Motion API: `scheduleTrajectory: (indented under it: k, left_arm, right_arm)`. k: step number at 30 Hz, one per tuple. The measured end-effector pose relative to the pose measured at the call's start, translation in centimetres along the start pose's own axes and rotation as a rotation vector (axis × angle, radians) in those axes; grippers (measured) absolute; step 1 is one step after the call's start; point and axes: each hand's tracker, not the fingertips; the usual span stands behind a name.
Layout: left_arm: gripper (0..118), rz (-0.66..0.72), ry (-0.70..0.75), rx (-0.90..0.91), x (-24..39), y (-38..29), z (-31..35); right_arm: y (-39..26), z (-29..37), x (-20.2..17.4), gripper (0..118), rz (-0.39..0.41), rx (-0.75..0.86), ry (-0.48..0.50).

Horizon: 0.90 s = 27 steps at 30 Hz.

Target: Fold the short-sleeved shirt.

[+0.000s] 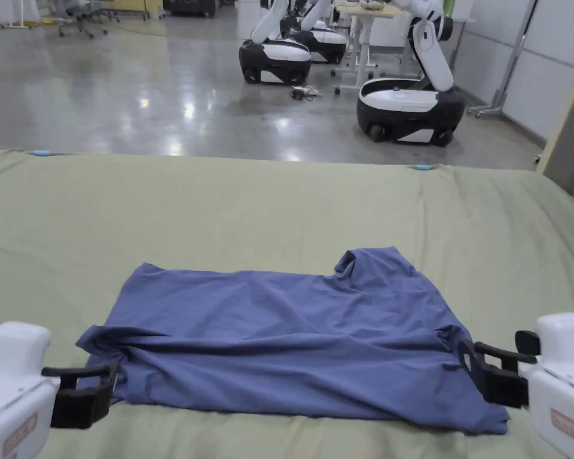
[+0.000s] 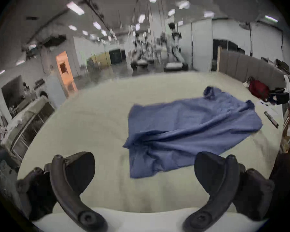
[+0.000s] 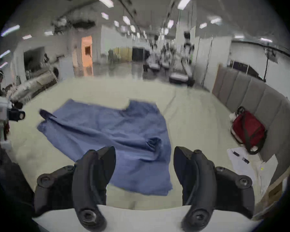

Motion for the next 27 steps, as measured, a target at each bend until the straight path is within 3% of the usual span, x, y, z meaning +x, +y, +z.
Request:
scheduleTrajectory:
  k: [4, 5, 6, 7, 8, 9, 15, 16, 18, 19, 20, 21, 23, 27]
  left_arm:
    - [113, 0.037, 0.060, 0.052, 2.1, -3.0, 5.4]
    - [100, 0.037, 0.069, 0.034, 2.4, -3.7, 6.3]
    - [68, 0.048, 0.088, 0.036, 2.7, -4.3, 7.0]
    - [10, 0.055, 0.097, 0.024, 2.7, -4.7, 6.9]
    - [0, 0.056, 0.118, -0.016, 2.7, -5.1, 6.7]
    - [0, 0.056, 0.110, -0.020, 2.5, -5.3, 6.5]
    - [0, 0.053, 0.065, -0.144, -0.5, -5.3, 0.3]
    - [16, 0.064, 0.062, -0.136, -1.4, -5.0, -1.1]
    - [101, 0.095, 0.045, -0.210, -2.9, -4.3, -4.2]
    - [117, 0.083, 0.050, -0.238, -2.9, -4.0, -6.0]
    - [114, 0.067, 0.048, -0.263, -3.4, -4.0, -7.8]
    - [114, 0.050, 0.023, -0.169, -3.7, -3.4, -8.5]
    - [114, 0.005, 0.059, -0.325, -2.9, -3.5, -11.7]
    - [114, -0.052, 0.069, -0.394, -2.1, -2.8, -13.7]
  right_arm:
    - [-2.1, 5.7, -3.5, 76, 0.005, 0.152, -0.028]
    - [-2.6, 6.7, -4.2, 66, 0.013, 0.174, -0.061]
    - [-2.8, 7.0, -5.0, 44, 0.021, 0.186, -0.084]
    - [-3.1, 7.5, -5.4, 13, 0.018, 0.180, -0.084]
    - [-3.3, 7.7, -5.6, 10, 0.010, 0.173, -0.078]
    - [-3.5, 7.9, -5.6, 10, -0.002, 0.171, -0.064]
    - [-4.1, 7.2, -6.2, 10, -0.011, 0.114, -0.039]
    - [-4.3, 7.2, -6.2, 10, -0.016, 0.111, -0.038]
    - [-4.5, 7.0, -5.9, 10, -0.017, 0.096, -0.039]
    - [-4.6, 6.8, -5.8, 10, -0.014, 0.087, -0.045]
    - [-4.7, 6.6, -5.7, 10, -0.010, 0.078, -0.051]
    - [-4.8, 6.5, -5.6, 10, -0.010, 0.072, -0.057]
    - [-4.8, 6.2, -4.8, 10, -0.016, 0.054, -0.073]
    - [-4.7, 5.4, -3.0, 10, -0.034, 0.011, -0.108]
